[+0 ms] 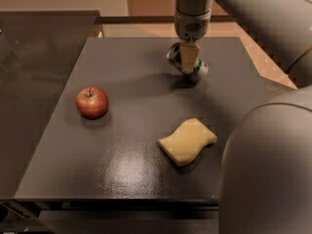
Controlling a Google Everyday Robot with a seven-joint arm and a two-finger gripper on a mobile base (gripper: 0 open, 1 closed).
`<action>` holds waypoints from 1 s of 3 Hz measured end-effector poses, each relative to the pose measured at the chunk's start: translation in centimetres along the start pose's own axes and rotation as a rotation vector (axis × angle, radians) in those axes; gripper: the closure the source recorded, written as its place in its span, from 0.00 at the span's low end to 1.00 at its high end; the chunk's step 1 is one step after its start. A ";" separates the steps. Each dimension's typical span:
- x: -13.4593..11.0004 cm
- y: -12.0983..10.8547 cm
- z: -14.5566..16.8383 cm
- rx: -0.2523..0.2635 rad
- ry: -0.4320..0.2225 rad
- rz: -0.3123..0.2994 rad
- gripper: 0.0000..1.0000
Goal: Knock 7up can over
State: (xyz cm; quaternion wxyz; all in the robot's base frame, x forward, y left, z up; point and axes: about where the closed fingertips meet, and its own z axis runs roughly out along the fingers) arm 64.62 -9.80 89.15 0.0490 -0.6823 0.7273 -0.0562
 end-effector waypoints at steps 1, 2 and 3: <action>-0.4 0.1 0.8 -0.003 0.017 -0.024 0.13; -0.7 -0.4 1.0 0.012 0.007 -0.024 0.00; -0.7 -0.4 1.1 0.012 0.007 -0.024 0.00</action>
Offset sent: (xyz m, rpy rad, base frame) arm 0.0008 0.0034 -0.0075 -0.0176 0.0040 0.0190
